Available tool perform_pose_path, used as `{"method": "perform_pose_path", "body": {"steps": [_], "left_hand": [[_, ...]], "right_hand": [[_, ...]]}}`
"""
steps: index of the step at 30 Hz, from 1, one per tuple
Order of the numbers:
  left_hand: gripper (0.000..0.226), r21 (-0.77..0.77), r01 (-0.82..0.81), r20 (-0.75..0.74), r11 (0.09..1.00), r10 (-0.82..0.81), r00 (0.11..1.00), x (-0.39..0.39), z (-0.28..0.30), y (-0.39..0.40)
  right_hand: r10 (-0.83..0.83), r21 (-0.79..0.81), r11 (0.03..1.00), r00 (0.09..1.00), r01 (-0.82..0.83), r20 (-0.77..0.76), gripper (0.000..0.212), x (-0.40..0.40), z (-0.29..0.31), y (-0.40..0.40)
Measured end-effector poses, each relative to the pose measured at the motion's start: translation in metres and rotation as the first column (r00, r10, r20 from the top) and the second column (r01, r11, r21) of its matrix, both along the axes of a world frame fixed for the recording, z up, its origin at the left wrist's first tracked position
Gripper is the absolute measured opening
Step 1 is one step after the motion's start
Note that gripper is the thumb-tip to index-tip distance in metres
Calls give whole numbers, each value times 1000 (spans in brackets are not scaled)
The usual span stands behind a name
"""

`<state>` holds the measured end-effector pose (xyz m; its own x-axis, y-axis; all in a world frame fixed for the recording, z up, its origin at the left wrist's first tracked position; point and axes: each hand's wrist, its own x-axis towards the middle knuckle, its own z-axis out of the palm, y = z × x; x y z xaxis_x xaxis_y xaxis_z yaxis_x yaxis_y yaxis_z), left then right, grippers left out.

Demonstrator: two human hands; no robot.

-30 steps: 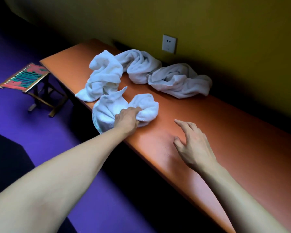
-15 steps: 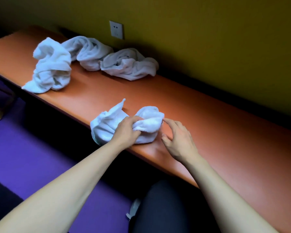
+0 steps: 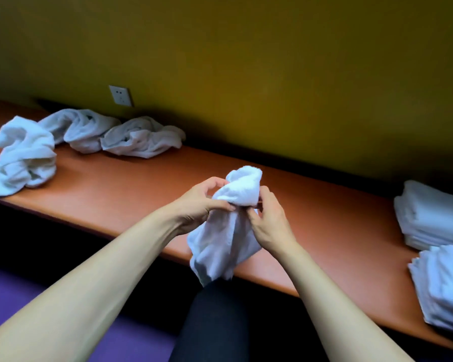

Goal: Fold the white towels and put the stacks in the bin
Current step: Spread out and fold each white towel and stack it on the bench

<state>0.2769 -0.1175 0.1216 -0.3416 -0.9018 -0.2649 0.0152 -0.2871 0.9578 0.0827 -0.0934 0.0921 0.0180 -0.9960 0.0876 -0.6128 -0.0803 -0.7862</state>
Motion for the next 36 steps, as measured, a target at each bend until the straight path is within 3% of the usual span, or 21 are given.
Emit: {"method": "perform_pose_path", "body": {"steps": [2,4,7,10,14,18,21,23,26,28,31,33,36], "left_hand": [[44,53,44,-127,998,-37,991,-14,28,4],[28,18,-30,-148,999,33,989,-30,52,9],[21,-360,-148,104,921,197,975,-48,76,13],[33,-573,3,228,819,156,961,-64,106,24],[33,-655,284,405,700,7,914,-85,145,43],[45,-631,428,466,646,-125,876,-107,169,62],[56,-621,499,537,605,-135,833,-112,179,69],[55,-625,507,591,593,-66,804,-111,183,71],[39,-643,495,667,584,111,736,-110,182,72],[30,-627,473,685,619,150,713,-106,175,72],[28,-526,482,716,701,60,695,-100,153,73],[22,-487,496,754,719,59,654,-93,139,73],[8,-537,458,778,708,206,593,-66,132,65]], "right_hand": [[-51,-77,996,998,54,37,8,-12,20,5],[-99,-151,982,991,112,90,10,-27,39,12],[-116,-198,970,986,138,118,10,-51,59,24],[-89,-158,982,992,102,92,25,-76,73,41],[-141,-206,962,973,179,185,33,-107,105,62],[121,-218,974,947,-56,297,64,-110,145,75],[270,-194,958,891,-210,366,50,-120,171,78],[293,-136,955,913,-264,283,28,-130,181,79],[206,-103,976,967,-192,148,8,-138,187,78],[112,-164,983,980,-86,162,8,-139,193,80],[23,-252,968,988,15,150,8,-150,203,83],[-8,-276,961,998,24,62,9,-164,206,84],[-78,-283,959,983,28,-167,17,-198,216,88]]}}
